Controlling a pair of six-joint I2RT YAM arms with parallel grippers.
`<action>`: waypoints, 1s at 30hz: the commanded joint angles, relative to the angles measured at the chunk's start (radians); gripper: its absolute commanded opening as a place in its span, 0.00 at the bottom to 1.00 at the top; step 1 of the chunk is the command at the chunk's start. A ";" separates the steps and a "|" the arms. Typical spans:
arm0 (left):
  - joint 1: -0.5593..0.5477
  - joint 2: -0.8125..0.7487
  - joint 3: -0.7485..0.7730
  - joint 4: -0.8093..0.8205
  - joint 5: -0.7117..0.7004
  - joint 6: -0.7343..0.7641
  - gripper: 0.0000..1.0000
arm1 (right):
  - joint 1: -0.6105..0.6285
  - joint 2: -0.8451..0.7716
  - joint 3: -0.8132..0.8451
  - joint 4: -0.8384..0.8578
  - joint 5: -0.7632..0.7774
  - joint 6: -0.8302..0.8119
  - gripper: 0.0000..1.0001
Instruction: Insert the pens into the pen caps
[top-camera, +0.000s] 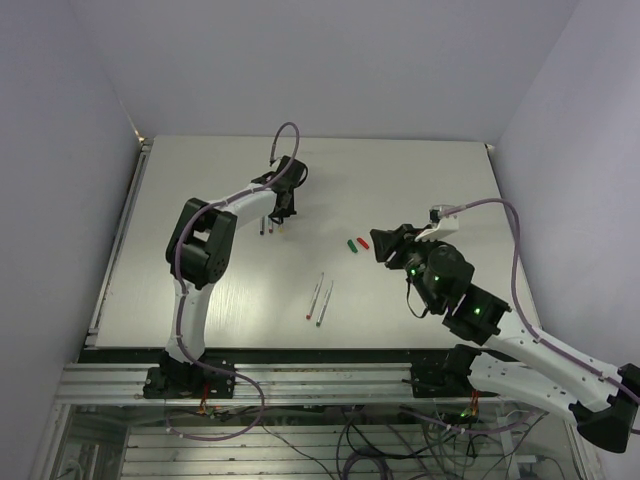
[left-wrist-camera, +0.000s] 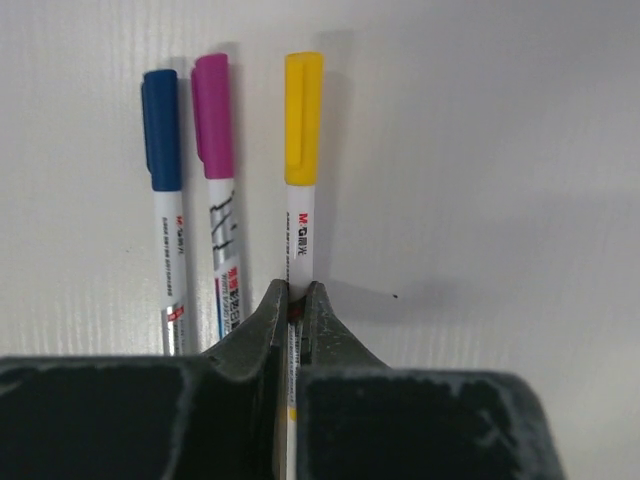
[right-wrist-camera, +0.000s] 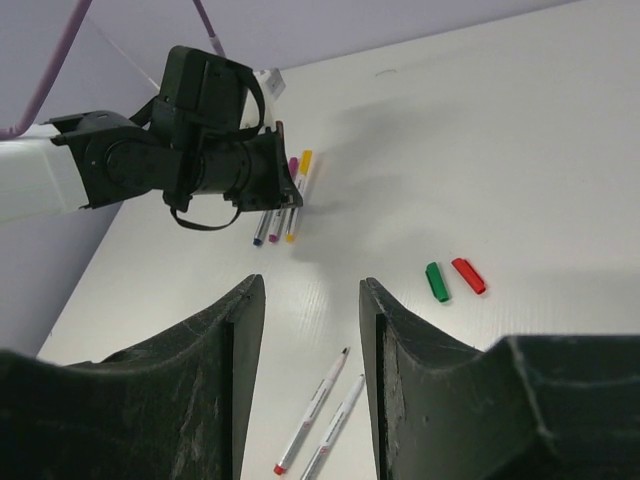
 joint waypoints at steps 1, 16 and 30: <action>0.011 0.029 0.046 -0.045 -0.049 0.019 0.07 | 0.002 0.003 -0.005 0.003 -0.011 0.018 0.42; 0.011 0.008 0.032 -0.024 -0.045 0.043 0.26 | 0.003 0.040 -0.019 0.054 -0.054 0.021 0.41; 0.011 -0.049 0.042 -0.025 -0.029 0.048 0.32 | 0.002 0.034 -0.031 0.078 -0.061 0.016 0.40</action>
